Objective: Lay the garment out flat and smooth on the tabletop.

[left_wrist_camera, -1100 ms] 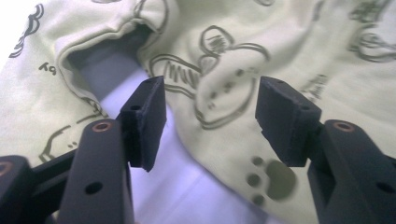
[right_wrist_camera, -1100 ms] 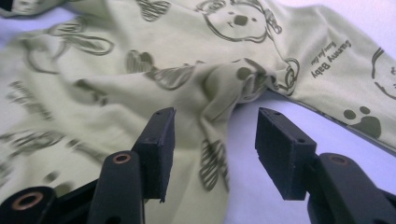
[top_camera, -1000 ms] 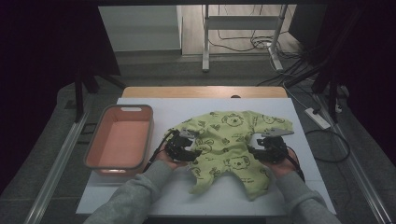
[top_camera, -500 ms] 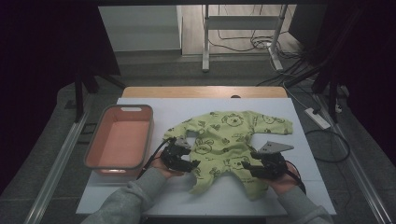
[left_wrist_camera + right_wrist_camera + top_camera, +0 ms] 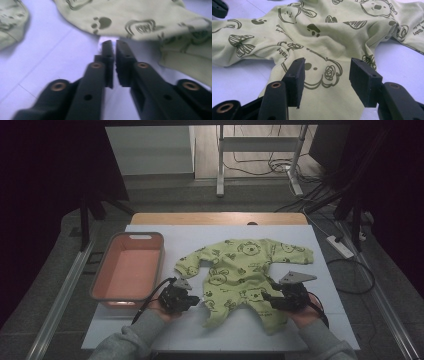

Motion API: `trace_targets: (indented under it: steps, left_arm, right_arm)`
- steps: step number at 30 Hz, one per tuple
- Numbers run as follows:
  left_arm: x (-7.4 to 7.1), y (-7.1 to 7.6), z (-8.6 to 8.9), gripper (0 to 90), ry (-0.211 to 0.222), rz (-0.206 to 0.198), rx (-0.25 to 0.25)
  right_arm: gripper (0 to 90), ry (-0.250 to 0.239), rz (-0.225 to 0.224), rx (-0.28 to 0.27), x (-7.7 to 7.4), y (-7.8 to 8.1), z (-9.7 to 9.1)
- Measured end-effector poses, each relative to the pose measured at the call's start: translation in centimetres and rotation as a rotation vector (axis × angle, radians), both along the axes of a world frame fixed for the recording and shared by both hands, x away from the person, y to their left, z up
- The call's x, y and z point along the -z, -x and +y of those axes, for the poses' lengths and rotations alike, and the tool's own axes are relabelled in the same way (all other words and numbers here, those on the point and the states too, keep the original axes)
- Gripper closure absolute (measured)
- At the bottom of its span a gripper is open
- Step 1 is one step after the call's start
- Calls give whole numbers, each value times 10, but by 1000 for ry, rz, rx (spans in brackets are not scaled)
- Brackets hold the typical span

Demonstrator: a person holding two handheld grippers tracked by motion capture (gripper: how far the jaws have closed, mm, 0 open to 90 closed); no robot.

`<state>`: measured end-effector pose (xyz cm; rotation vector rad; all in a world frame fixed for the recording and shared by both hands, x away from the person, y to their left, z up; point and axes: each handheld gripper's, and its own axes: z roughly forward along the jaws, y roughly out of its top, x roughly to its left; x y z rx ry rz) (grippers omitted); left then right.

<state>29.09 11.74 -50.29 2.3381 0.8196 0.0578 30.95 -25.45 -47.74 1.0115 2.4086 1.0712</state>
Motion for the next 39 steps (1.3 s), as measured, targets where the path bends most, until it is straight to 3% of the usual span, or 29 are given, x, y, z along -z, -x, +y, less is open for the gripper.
trace_targets:
  steps: [4,9,11,15,23,24,26,34,39]
  left_arm:
    - [2,7,-4,895,17,42,61]
    - [8,16,-25,894,20,67,153]
    - [8,18,-32,895,40,78,192]
    - [2,25,-49,895,66,66,242]
    - [-1,38,-77,895,126,99,325]
    - [-2,41,-78,895,129,82,333]
    - [-7,41,-77,895,135,52,336]
    - [-22,40,-52,894,202,1,274]
    - [-35,34,-36,894,243,-31,208]
  right_arm:
    - [473,0,0,3,0,0,-1]
    - [474,-9,1,16,0,1,-5]
    - [474,-13,1,21,-1,1,-7]
    - [474,-14,1,29,-1,2,-9]
    - [475,-24,-2,39,-2,3,-13]
    - [476,-29,-2,40,-2,3,-14]
    - [477,-32,-9,41,-2,3,-14]
    - [476,-26,1,32,-1,3,-13]
    - [476,-24,5,39,0,2,-14]
